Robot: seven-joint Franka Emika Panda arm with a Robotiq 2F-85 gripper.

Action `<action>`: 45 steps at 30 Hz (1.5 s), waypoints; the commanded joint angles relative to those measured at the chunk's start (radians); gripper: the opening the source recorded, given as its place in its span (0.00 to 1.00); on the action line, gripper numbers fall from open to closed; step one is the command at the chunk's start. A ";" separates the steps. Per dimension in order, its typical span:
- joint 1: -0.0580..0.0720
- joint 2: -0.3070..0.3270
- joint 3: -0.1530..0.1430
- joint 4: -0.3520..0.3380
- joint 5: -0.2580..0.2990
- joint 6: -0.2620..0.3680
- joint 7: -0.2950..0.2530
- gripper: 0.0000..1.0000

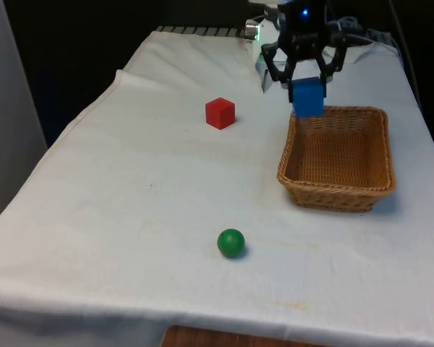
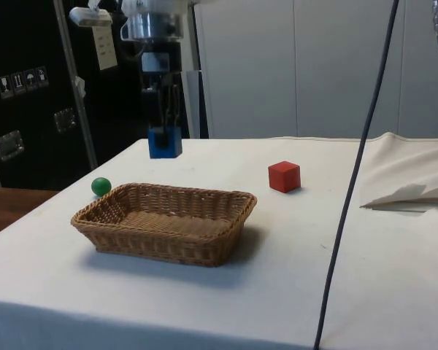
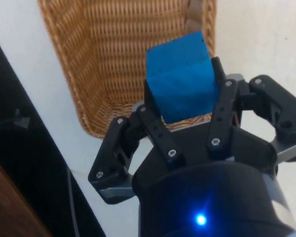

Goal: Place all non-red objects into the basket.

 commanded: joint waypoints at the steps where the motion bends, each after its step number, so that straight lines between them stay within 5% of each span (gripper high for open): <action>1: 0.008 0.002 0.003 -0.008 -0.008 0.021 0.016 0.00; 4: 0.000 0.002 0.020 -0.015 0.000 0.022 0.014 0.00; 12: 0.008 0.019 0.072 -0.059 -0.005 0.093 0.060 0.00; 13: 0.000 0.013 0.071 -0.053 0.000 0.073 0.048 0.00; 14: 0.008 0.026 0.084 -0.069 -0.003 0.112 0.067 0.00; 20: 0.005 0.063 0.119 -0.086 -0.002 0.164 0.096 0.00; 30: 0.000 0.100 0.132 -0.084 0.000 0.191 0.100 0.00; 38: 0.008 0.142 0.123 -0.086 -0.014 0.230 0.120 0.00; 39: 0.000 0.138 0.131 -0.084 0.000 0.220 0.105 0.00; 40: 0.009 0.144 0.123 -0.089 -0.015 0.235 0.121 0.00; 45: 0.009 0.146 0.125 -0.102 -0.012 0.251 0.122 0.00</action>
